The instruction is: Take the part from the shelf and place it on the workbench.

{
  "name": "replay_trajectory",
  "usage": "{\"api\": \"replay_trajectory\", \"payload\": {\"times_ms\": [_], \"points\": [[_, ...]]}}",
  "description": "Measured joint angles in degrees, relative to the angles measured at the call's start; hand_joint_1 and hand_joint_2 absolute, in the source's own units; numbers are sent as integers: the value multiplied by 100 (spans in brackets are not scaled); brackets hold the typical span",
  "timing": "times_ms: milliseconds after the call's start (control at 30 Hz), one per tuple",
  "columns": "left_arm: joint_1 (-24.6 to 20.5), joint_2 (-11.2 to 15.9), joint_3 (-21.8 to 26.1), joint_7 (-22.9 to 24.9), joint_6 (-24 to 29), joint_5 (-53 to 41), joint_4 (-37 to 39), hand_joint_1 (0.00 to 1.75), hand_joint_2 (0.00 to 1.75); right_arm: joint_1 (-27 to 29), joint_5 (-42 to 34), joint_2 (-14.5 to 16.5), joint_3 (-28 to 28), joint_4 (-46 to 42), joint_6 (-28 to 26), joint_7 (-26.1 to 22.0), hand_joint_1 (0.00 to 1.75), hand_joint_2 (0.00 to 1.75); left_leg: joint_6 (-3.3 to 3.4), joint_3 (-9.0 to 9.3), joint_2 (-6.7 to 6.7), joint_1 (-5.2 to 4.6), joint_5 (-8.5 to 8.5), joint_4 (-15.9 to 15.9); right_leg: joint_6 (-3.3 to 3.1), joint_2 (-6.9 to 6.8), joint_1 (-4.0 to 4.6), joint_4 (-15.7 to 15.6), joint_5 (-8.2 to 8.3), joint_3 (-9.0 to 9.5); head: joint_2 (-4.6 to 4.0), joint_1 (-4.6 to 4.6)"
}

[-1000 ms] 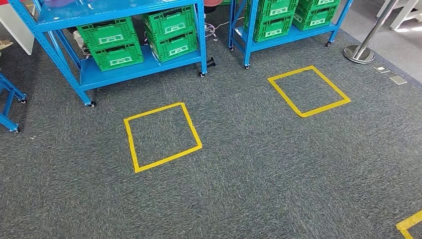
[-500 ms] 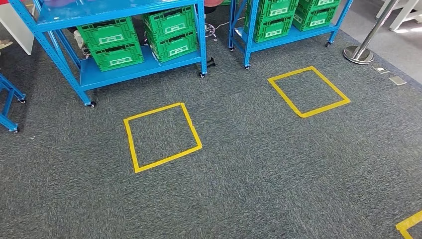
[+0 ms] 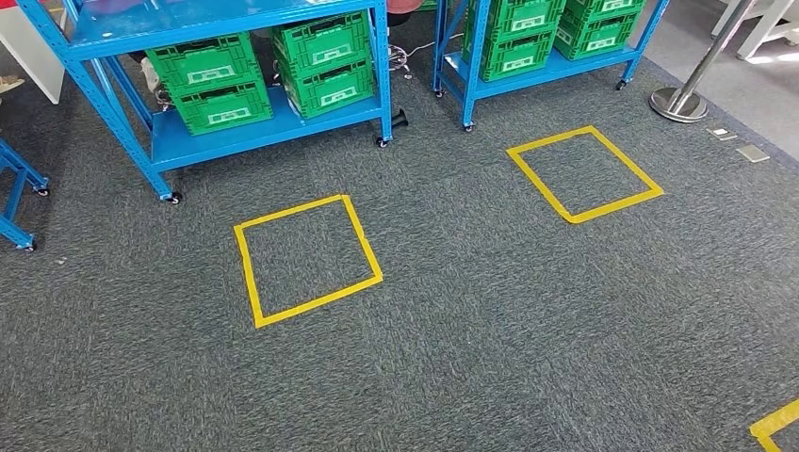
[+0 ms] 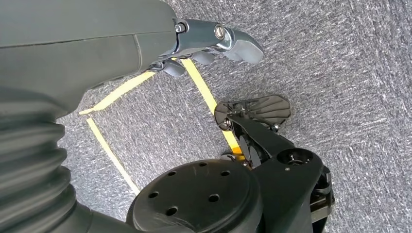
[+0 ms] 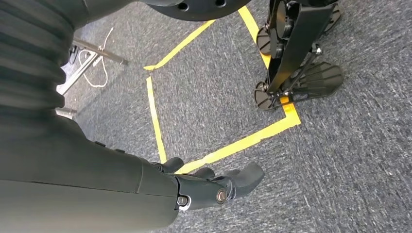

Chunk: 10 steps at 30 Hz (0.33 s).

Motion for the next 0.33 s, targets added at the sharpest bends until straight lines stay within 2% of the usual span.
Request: {"api": "replay_trajectory", "payload": {"times_ms": [67,333], "points": [[10,10,-29,-8,-1,13,-13,0,175,9,-19,-8,40,-13,0,0,0,0,0,2,0,0,0,0,0,0,0,0,0,2,0,0],[37,24,-59,-13,-1,16,-44,0,175,14,-26,-31,108,-28,0,0,0,0,-1,8,0,0,-1,0,0,0,0,0,-1,7,0,0]]}}
